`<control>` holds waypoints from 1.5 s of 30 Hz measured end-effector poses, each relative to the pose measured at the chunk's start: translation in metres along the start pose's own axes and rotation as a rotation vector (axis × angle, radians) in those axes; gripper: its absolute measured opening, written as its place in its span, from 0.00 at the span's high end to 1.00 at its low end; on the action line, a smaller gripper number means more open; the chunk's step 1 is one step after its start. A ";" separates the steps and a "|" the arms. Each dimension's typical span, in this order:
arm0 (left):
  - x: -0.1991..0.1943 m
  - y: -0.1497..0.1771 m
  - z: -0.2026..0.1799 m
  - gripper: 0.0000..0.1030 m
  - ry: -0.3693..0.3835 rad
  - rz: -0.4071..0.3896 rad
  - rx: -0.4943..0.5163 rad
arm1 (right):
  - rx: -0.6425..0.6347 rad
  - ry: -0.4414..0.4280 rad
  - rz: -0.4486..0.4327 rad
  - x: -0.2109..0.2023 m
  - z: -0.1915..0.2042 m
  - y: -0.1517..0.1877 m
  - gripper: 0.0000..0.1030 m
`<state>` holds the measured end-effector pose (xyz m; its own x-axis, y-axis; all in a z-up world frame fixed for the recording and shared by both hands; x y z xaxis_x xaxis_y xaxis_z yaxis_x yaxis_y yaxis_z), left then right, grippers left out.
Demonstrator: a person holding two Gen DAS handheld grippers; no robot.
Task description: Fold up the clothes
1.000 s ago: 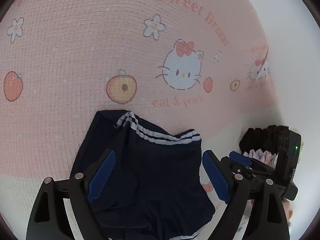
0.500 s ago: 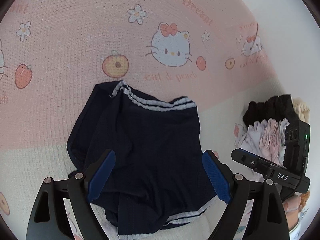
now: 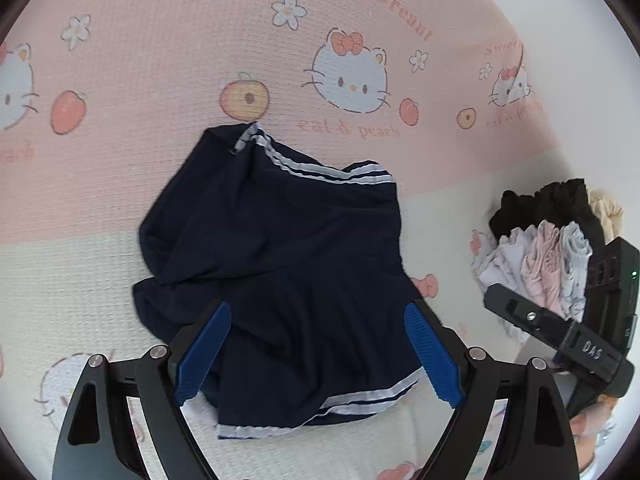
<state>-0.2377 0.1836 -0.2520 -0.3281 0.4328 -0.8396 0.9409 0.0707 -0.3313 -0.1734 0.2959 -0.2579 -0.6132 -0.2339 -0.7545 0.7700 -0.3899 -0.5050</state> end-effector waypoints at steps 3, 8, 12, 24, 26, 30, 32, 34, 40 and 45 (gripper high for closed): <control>-0.009 0.007 0.006 0.14 -0.018 -0.028 0.012 | 0.030 -0.018 -0.005 -0.003 -0.003 0.008 0.24; -0.019 0.019 0.019 0.14 -0.050 -0.076 -0.008 | 0.113 -0.040 -0.009 -0.004 -0.015 0.027 0.24; -0.020 0.032 0.031 0.14 -0.073 -0.075 -0.028 | 0.190 -0.079 -0.019 -0.006 -0.026 0.043 0.24; -0.025 0.062 0.069 0.14 -0.091 -0.048 -0.124 | 0.350 -0.117 0.000 -0.002 -0.061 0.077 0.23; -0.027 0.065 0.076 0.14 -0.124 -0.045 -0.116 | 0.372 -0.131 0.006 0.003 -0.064 0.081 0.23; -0.029 0.069 0.087 0.14 -0.130 -0.045 -0.121 | 0.421 -0.177 0.019 0.013 -0.065 0.089 0.23; -0.028 0.073 0.091 0.14 -0.119 -0.035 -0.136 | 0.433 -0.184 0.027 0.017 -0.066 0.092 0.23; -0.026 0.076 0.096 0.14 -0.130 -0.030 -0.139 | 0.446 -0.200 0.025 0.020 -0.064 0.094 0.23; -0.013 0.093 0.096 0.14 -0.172 -0.008 -0.057 | 0.500 -0.252 0.047 0.033 -0.058 0.101 0.23; -0.002 0.103 0.091 0.14 -0.197 0.009 0.015 | 0.513 -0.258 0.067 0.042 -0.056 0.105 0.23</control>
Point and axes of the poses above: each gripper's, at about its wrist camera, not at the fingertips, and x roughly the way its jaws point, z to its left, y to its underside, the point moved 10 cm from there along x, roughly the way its jaws point, and after that the axes turned 12 degrees about -x, right-handed, at the moved point
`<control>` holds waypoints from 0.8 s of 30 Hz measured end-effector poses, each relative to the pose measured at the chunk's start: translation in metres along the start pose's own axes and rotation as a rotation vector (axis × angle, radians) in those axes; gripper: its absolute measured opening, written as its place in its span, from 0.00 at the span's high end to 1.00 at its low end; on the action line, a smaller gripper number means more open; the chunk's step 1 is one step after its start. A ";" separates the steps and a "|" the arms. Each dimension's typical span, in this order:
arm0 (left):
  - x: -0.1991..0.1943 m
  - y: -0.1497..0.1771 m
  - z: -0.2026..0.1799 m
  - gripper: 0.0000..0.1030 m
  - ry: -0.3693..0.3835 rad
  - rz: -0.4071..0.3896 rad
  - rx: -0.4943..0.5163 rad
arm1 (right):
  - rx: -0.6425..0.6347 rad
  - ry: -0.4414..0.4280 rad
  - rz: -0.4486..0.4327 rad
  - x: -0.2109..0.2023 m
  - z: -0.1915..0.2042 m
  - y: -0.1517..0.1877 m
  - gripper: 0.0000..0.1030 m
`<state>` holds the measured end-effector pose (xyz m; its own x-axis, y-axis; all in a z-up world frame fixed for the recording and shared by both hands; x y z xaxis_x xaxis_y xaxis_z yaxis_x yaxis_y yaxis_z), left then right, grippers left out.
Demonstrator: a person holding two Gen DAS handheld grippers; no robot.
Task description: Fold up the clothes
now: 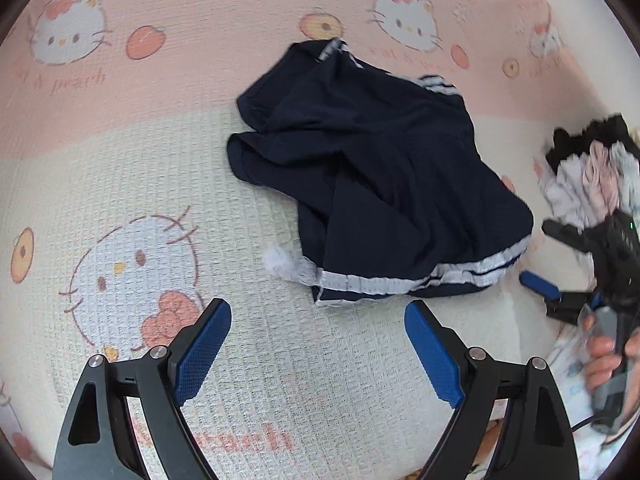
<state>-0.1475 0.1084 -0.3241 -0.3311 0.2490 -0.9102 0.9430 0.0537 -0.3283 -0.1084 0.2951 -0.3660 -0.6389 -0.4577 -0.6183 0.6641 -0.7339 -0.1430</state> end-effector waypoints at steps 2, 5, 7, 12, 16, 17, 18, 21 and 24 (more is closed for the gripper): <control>0.003 0.002 -0.003 0.14 0.015 0.006 0.003 | -0.009 -0.003 -0.011 0.000 0.001 -0.003 0.23; 0.008 0.004 -0.007 0.14 0.027 0.012 0.016 | -0.031 0.011 -0.030 0.004 0.000 -0.011 0.23; 0.012 0.005 -0.007 0.14 0.018 0.014 0.024 | -0.037 0.004 -0.041 0.006 0.001 -0.015 0.23; 0.020 0.003 -0.010 0.16 0.160 0.039 -0.092 | -0.077 0.022 -0.037 0.008 0.005 -0.016 0.23; 0.034 0.003 -0.007 0.30 0.268 0.094 -0.253 | -0.039 -0.014 -0.046 0.007 0.002 -0.017 0.23; 0.032 0.001 -0.007 0.31 0.287 0.082 -0.279 | -0.026 -0.025 -0.050 0.007 0.001 -0.017 0.24; 0.030 0.001 -0.008 0.31 0.313 0.078 -0.309 | -0.015 -0.034 -0.053 0.007 0.000 -0.018 0.24; 0.034 -0.001 -0.007 0.31 0.389 0.097 -0.403 | -0.022 -0.038 -0.051 0.009 0.002 -0.019 0.24; 0.034 -0.002 -0.010 0.38 0.411 0.090 -0.431 | -0.051 -0.038 -0.047 0.016 0.006 -0.022 0.24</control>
<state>-0.1598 0.1268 -0.3516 -0.2906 0.6199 -0.7289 0.9235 0.3811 -0.0440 -0.1358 0.3006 -0.3678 -0.6832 -0.4427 -0.5807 0.6515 -0.7287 -0.2109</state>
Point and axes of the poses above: each gripper's, at about its wrist camera, not at the fingertips, and x roughly the way its jaws point, z to its left, y to its underside, the point moved 10 cm from there along x, roughly the way its jaws point, and after that the axes turned 12 degrees about -x, right-handed, at the moved point
